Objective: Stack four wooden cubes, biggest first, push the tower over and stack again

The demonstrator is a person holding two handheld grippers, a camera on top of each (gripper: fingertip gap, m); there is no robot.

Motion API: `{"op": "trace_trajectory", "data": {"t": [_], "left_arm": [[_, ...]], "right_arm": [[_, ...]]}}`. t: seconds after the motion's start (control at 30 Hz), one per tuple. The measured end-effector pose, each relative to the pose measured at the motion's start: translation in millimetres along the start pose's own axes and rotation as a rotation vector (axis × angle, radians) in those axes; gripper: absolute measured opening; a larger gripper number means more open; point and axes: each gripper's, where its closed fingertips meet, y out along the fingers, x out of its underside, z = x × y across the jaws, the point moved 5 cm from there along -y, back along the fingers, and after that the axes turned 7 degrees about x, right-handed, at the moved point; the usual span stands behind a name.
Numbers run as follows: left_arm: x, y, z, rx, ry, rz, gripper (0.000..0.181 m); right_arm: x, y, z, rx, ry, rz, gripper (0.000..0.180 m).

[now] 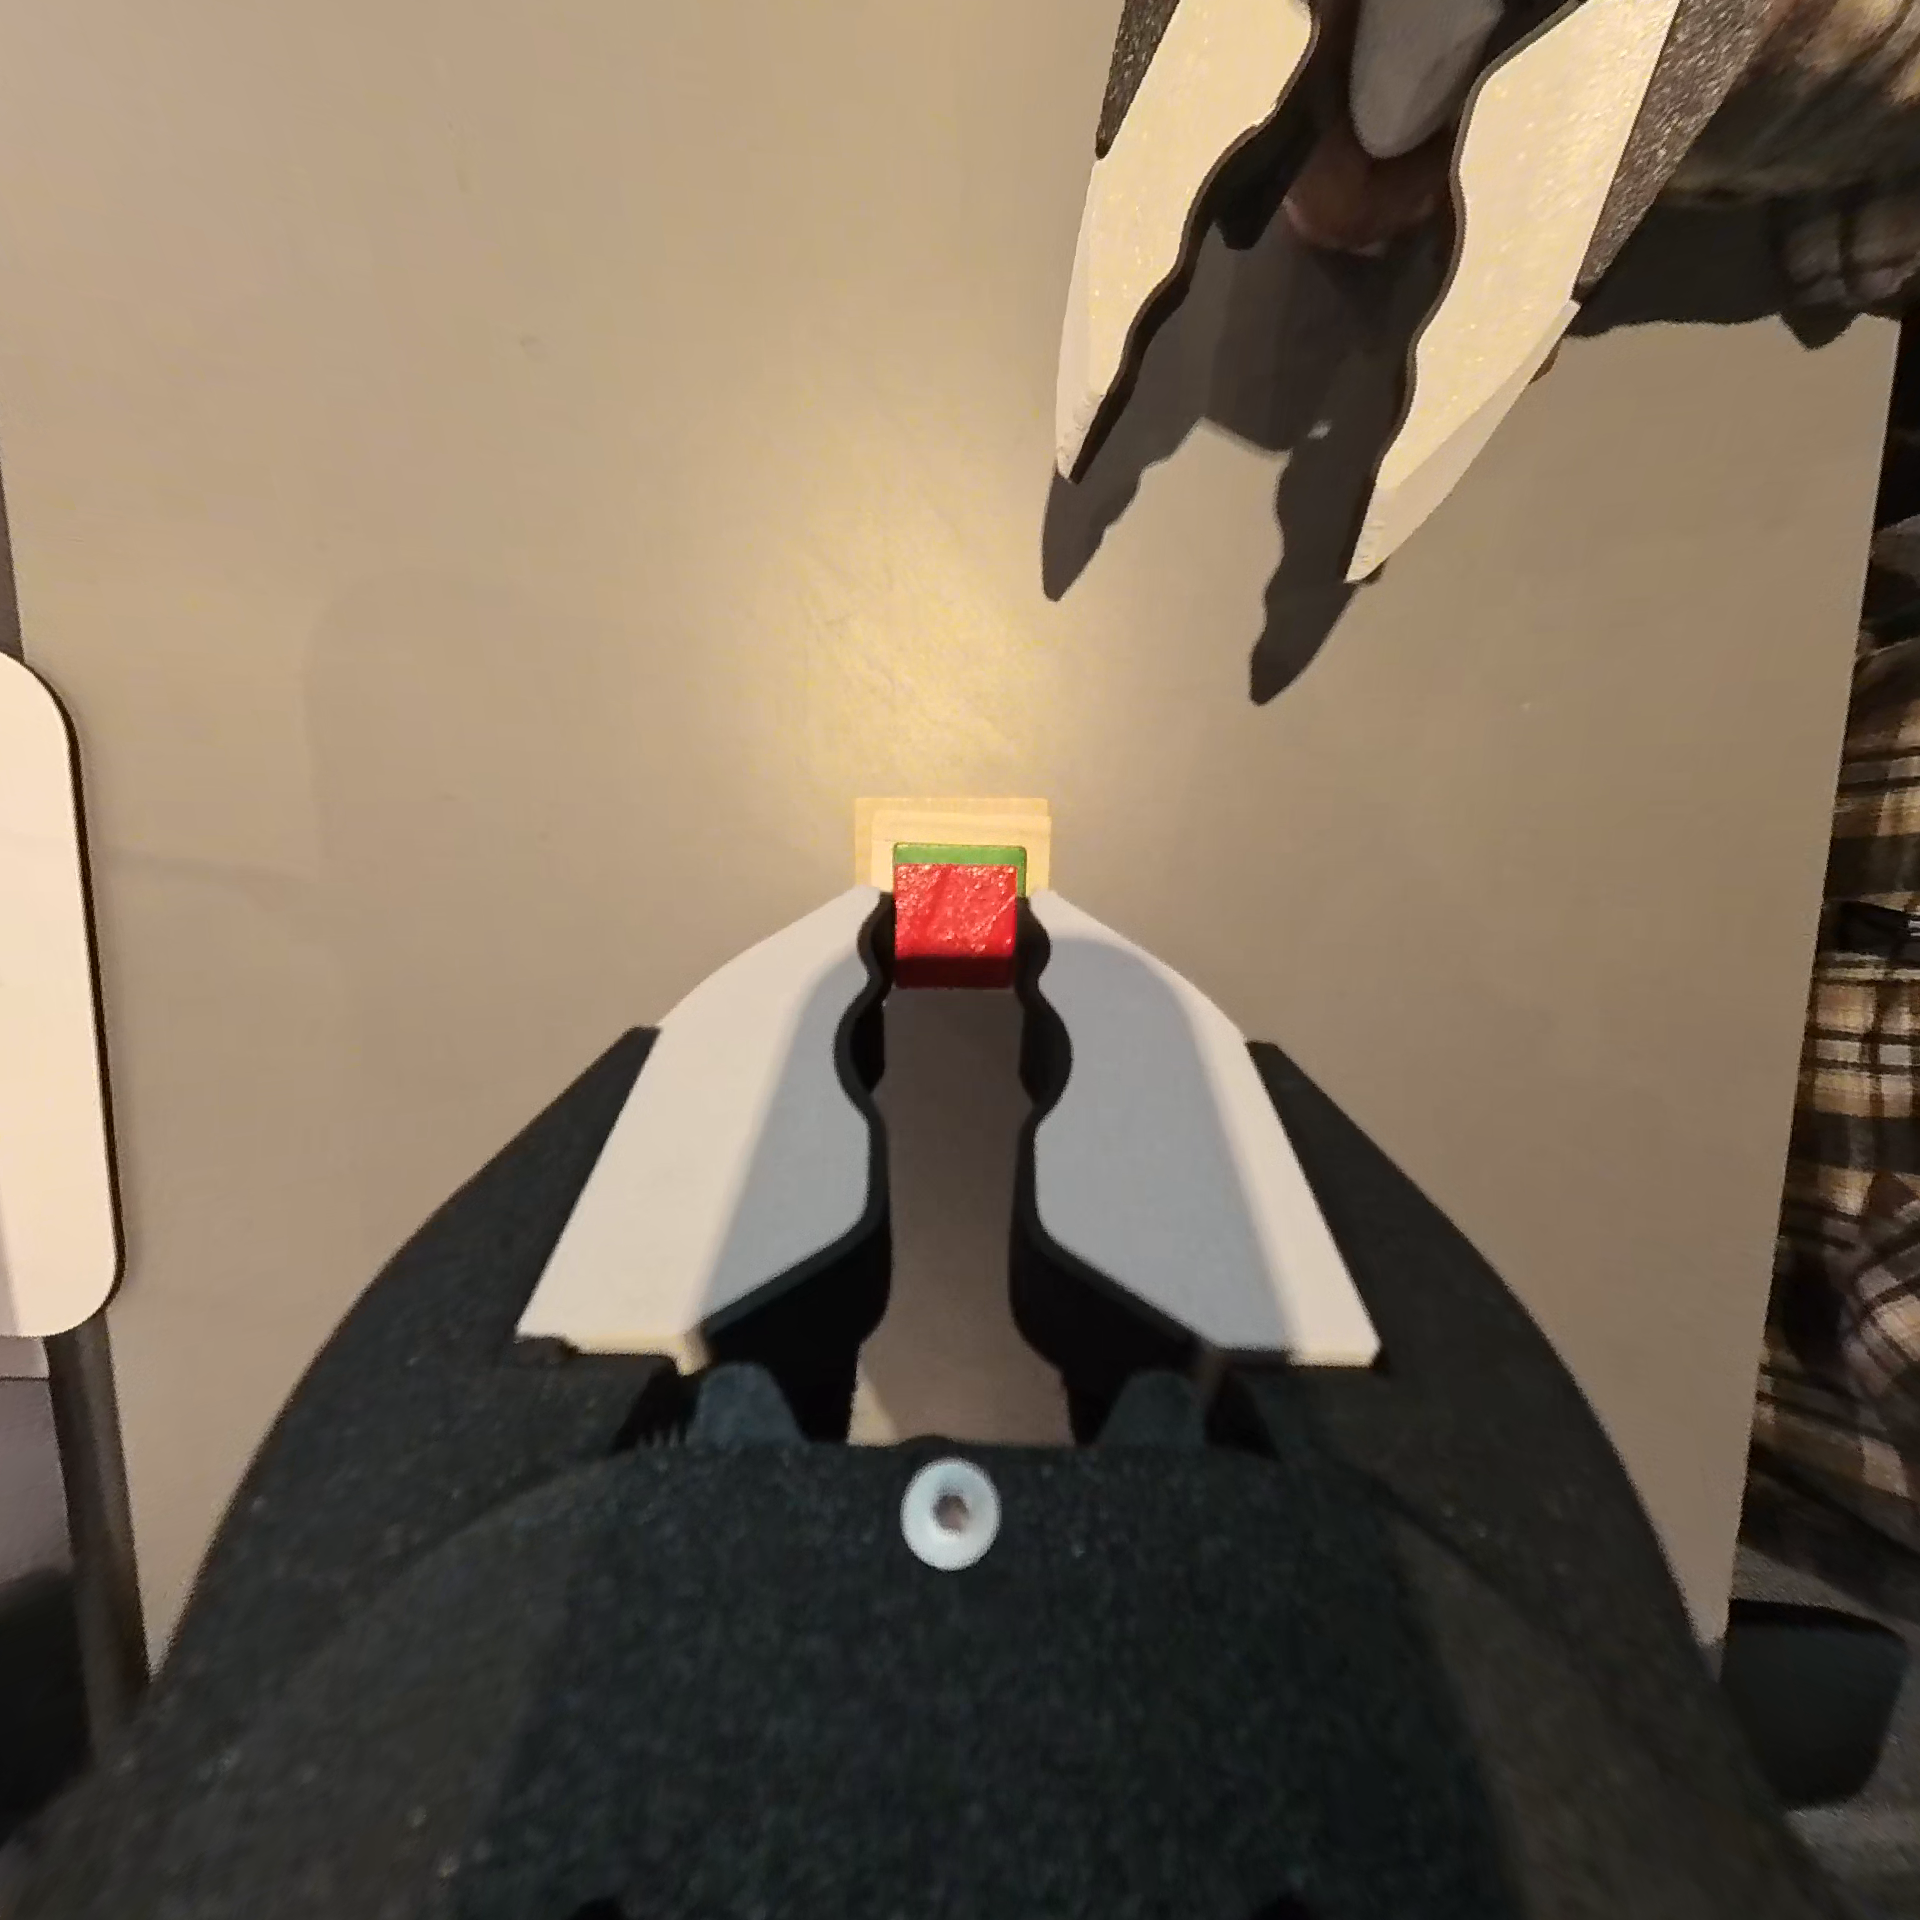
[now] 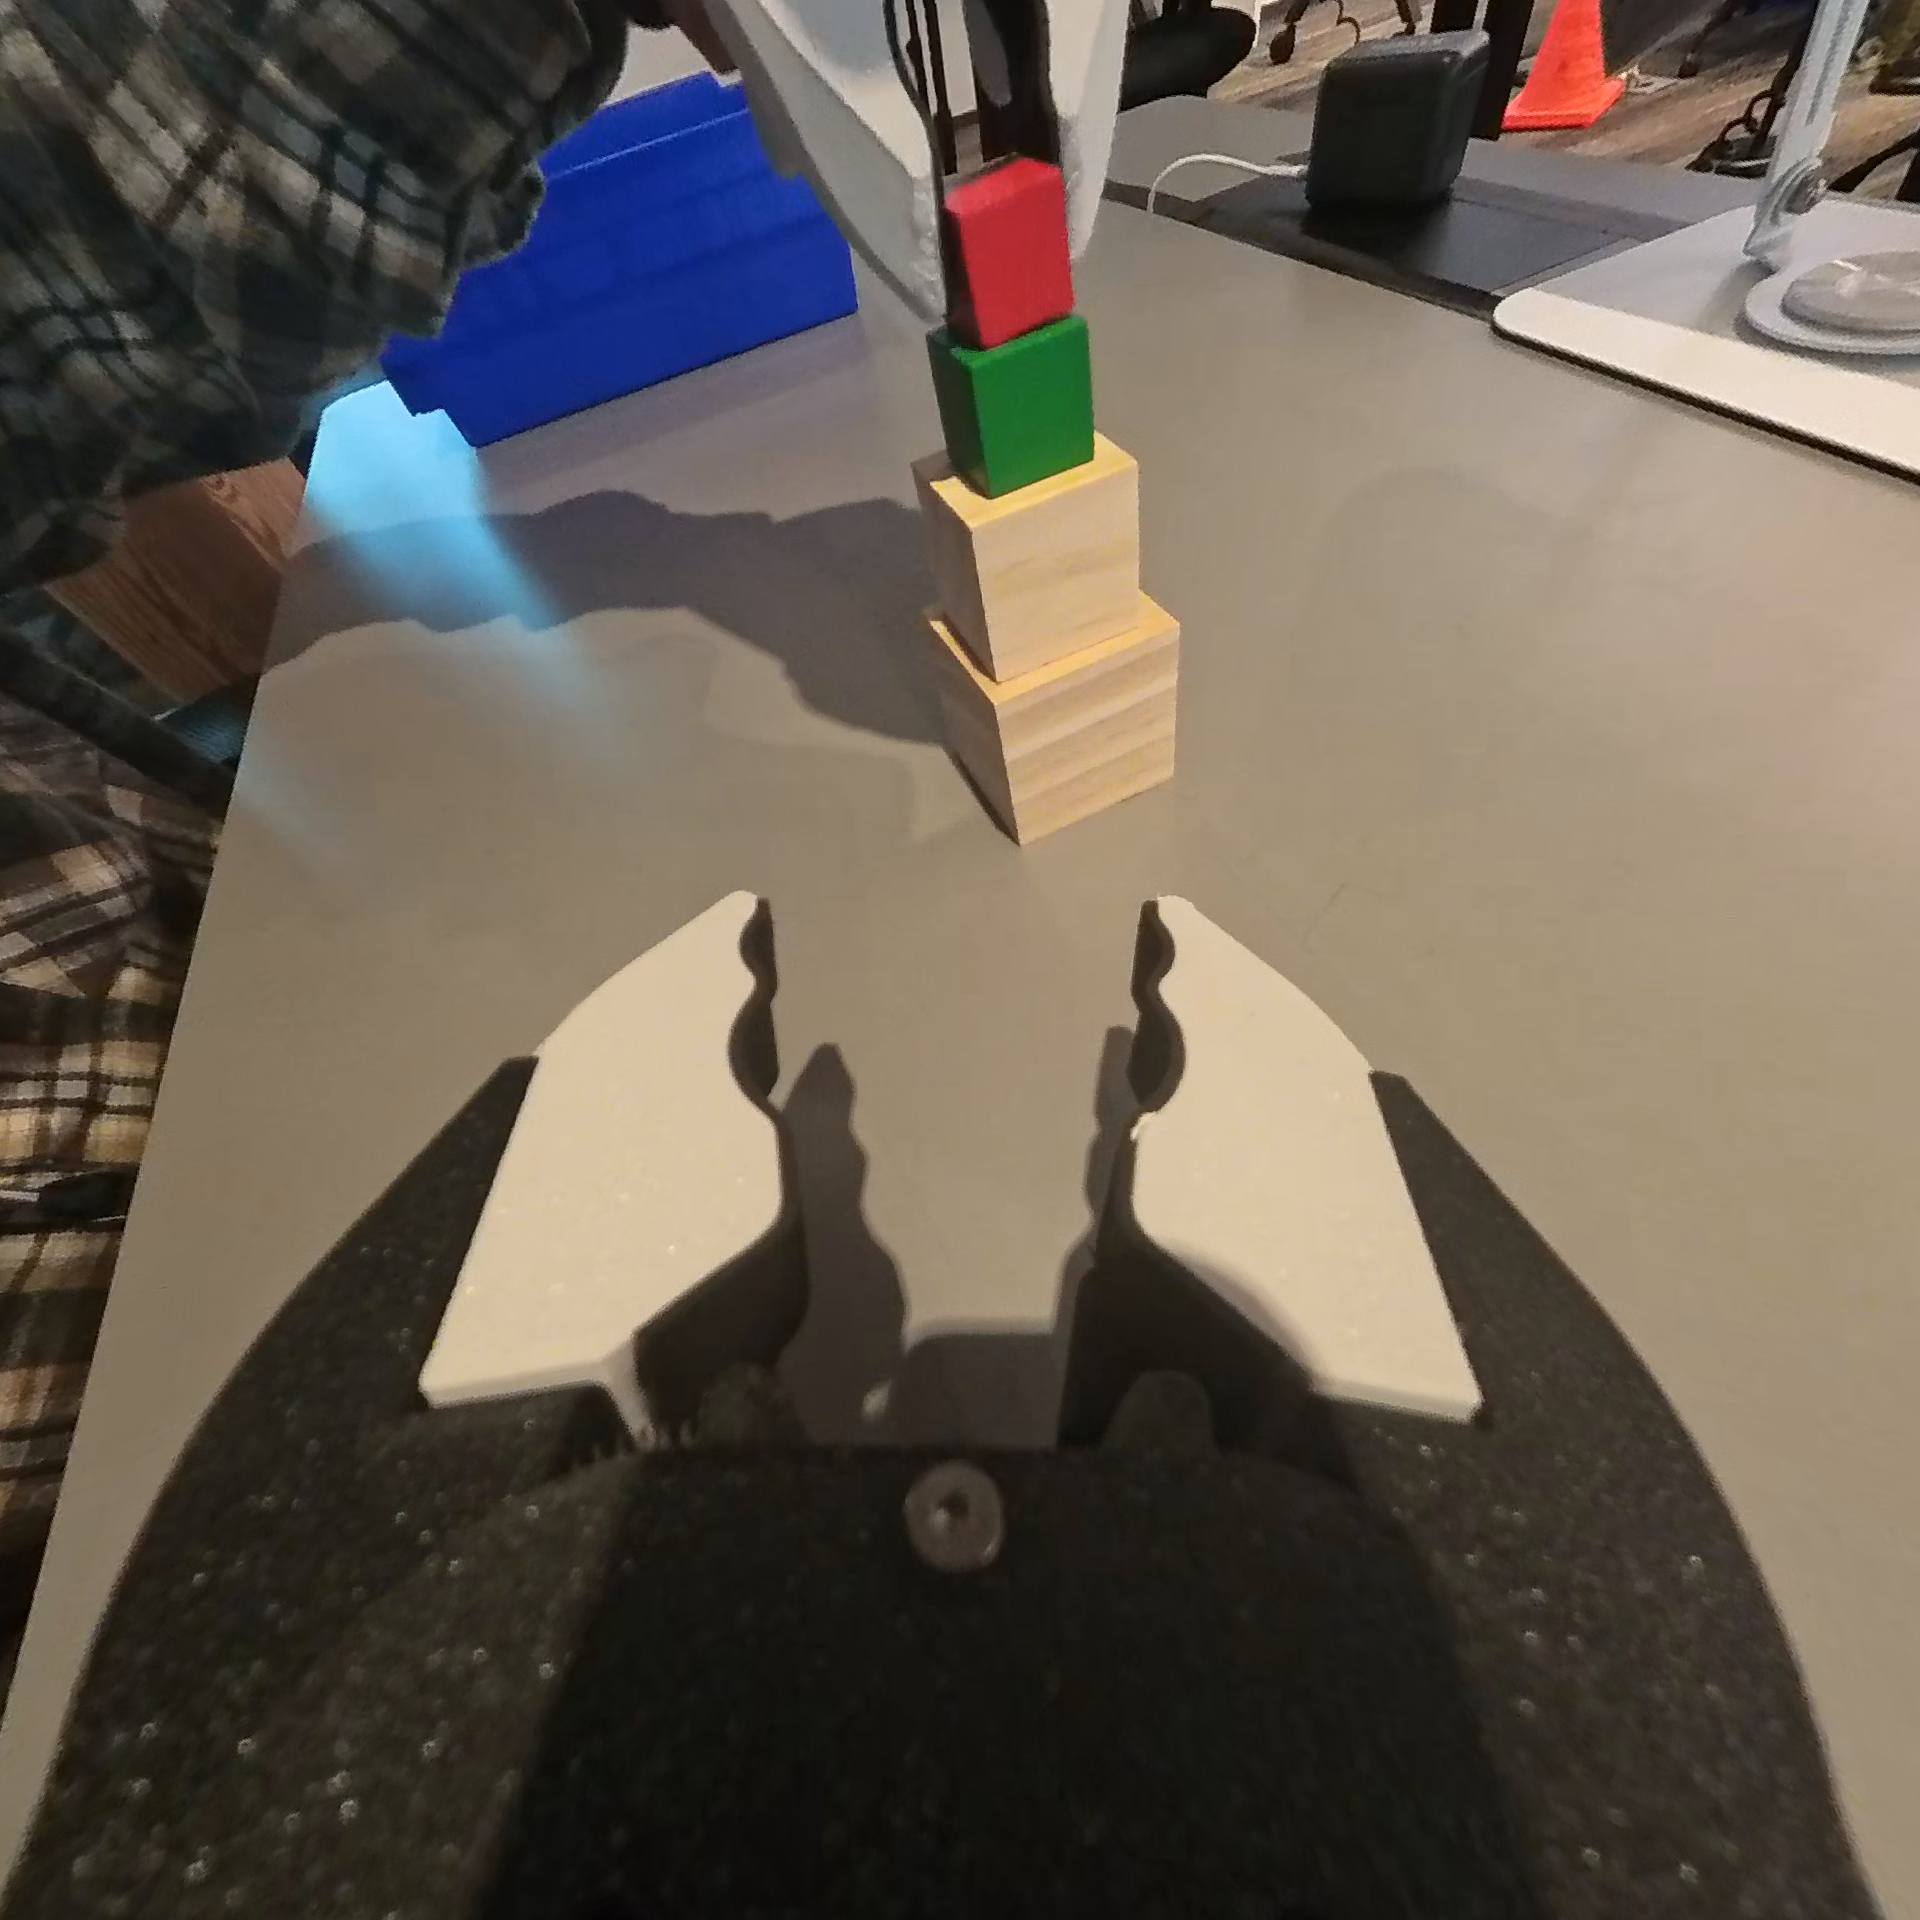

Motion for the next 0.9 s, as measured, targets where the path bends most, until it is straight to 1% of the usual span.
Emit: {"op": "trace_trajectory", "data": {"t": [0.4,0.53,0.6,0.67,0.73,0.77,0.9], "left_arm": [[0.7,1.0,-0.6,0.015,-0.012,0.020,0.023],[-0.1,0.3,-0.7,0.017,-0.014,0.033,0.029],[-0.2,-2.1,-0.5,0.013,-0.017,0.035,0.037],[-0.3,-11.2,0.1,0.005,-0.019,0.047,0.045],[-1.6,-29.6,1.4,-0.006,-0.027,0.106,0.055],[-2.1,-41.6,2.4,-0.018,-0.032,0.153,0.061],[10.1,-90.3,10.0,-0.119,-0.063,0.392,0.076]], "right_arm": [[0.1,-0.1,0.5,-0.001,0.004,-0.001,0.066],[0.1,-0.3,0.5,-0.001,0.005,0.000,0.066],[0.0,-0.4,0.5,-0.001,0.005,0.001,0.067],[0.0,-0.5,0.6,-0.001,0.005,0.001,0.067],[0.1,-0.6,0.5,0.000,0.004,0.002,0.067],[0.0,-0.6,0.6,0.000,0.004,0.001,0.067],[0.1,-0.5,0.5,0.002,0.002,0.000,0.068]]}}
